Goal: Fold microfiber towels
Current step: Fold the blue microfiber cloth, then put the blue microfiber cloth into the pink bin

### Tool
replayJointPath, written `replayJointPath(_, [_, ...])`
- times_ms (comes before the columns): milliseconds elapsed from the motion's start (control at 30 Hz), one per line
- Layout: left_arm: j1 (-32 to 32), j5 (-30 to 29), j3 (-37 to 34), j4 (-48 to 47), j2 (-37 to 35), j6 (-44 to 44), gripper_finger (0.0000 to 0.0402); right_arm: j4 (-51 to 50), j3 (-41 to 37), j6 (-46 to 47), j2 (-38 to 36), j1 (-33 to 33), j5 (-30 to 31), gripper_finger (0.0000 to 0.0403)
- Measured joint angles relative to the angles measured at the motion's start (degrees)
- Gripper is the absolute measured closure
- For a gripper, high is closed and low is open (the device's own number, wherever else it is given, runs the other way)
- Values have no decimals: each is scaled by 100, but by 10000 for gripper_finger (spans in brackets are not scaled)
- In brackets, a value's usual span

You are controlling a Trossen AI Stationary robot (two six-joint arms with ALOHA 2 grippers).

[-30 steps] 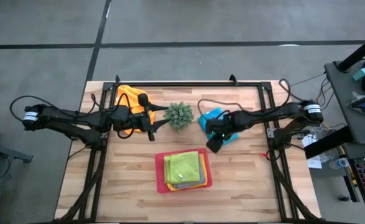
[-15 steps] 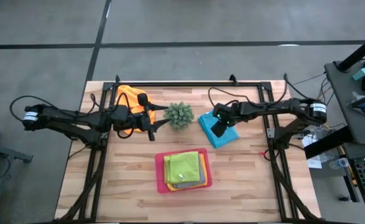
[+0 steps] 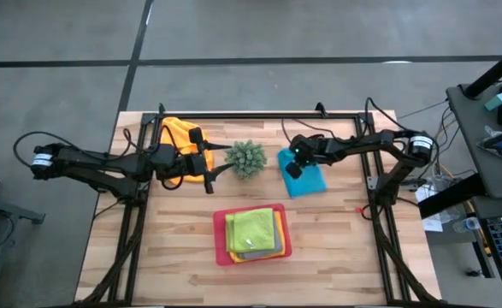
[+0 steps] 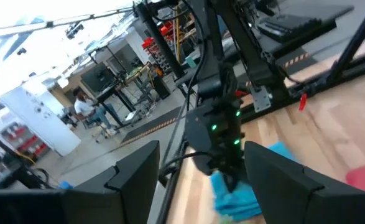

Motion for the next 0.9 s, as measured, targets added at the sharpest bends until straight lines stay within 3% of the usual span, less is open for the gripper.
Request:
replayJointPath(167, [1,-172,2,101,224,-608,182,-397,-23,565,-75,-268,558,390])
replayJointPath(367, [2,-210,210,181,971,-807,182,-27,-33,71,-375,-206,176,390])
replayJointPath(600, [2,-214,972,-112,1979,-906,182,-383,-63,-116,-992,-182,-9,390])
replayJointPath(900, [14,-218,1889,-904,2732,-1263,182,-373,-838,186,-1938,-189,-167,390])
